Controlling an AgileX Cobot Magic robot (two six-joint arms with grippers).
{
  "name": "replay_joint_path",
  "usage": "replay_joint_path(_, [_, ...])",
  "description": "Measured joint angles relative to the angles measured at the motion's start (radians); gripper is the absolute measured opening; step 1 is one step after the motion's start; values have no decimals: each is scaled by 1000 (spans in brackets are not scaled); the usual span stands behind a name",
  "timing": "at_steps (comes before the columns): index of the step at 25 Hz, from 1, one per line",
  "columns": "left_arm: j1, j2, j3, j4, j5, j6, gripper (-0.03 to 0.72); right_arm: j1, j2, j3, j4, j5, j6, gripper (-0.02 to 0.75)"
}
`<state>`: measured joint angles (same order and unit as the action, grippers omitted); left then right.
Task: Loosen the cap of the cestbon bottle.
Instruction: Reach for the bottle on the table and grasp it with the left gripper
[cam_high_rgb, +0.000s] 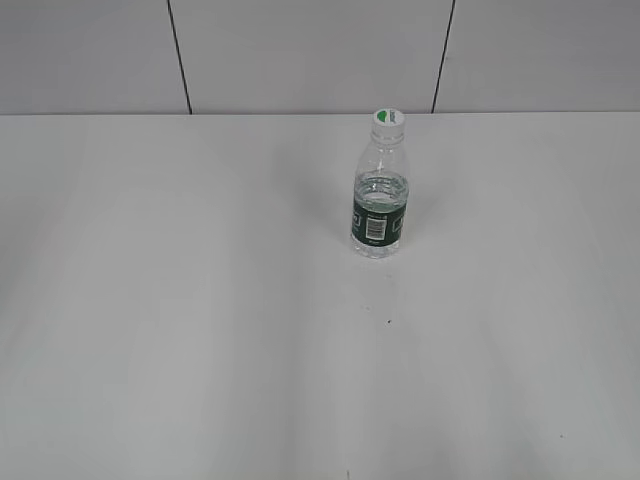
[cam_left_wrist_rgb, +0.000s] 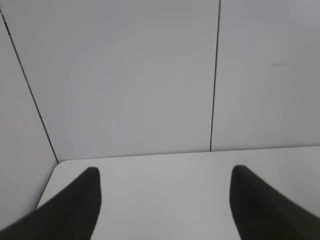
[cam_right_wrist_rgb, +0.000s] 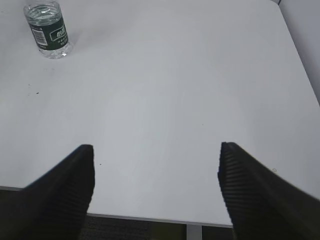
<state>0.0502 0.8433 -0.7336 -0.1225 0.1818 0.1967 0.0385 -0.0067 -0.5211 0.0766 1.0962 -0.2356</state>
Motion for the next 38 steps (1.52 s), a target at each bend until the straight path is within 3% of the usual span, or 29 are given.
replay_joint_path(6, [-54, 199, 0, 77, -271, 7, 486, 0, 0, 0, 0, 0, 0, 588])
replay_joint_path(13, [-243, 530, -4, 173, -598, -2, 486, 0, 0, 0, 0, 0, 0, 588])
replay_joint_path(18, [-342, 758, -4, 242, -811, -107, 486, 0, 0, 0, 0, 0, 0, 588])
replay_joint_path(23, [-380, 941, -5, 364, -1006, -197, 486, 0, 0, 0, 0, 0, 0, 588])
replay_joint_path(31, [-384, 1136, -5, 592, -1261, -327, 486, 0, 0, 0, 0, 0, 0, 588])
replay_joint_path(38, [-395, 1241, -5, 742, -1376, -357, 486, 0, 0, 0, 0, 0, 0, 588])
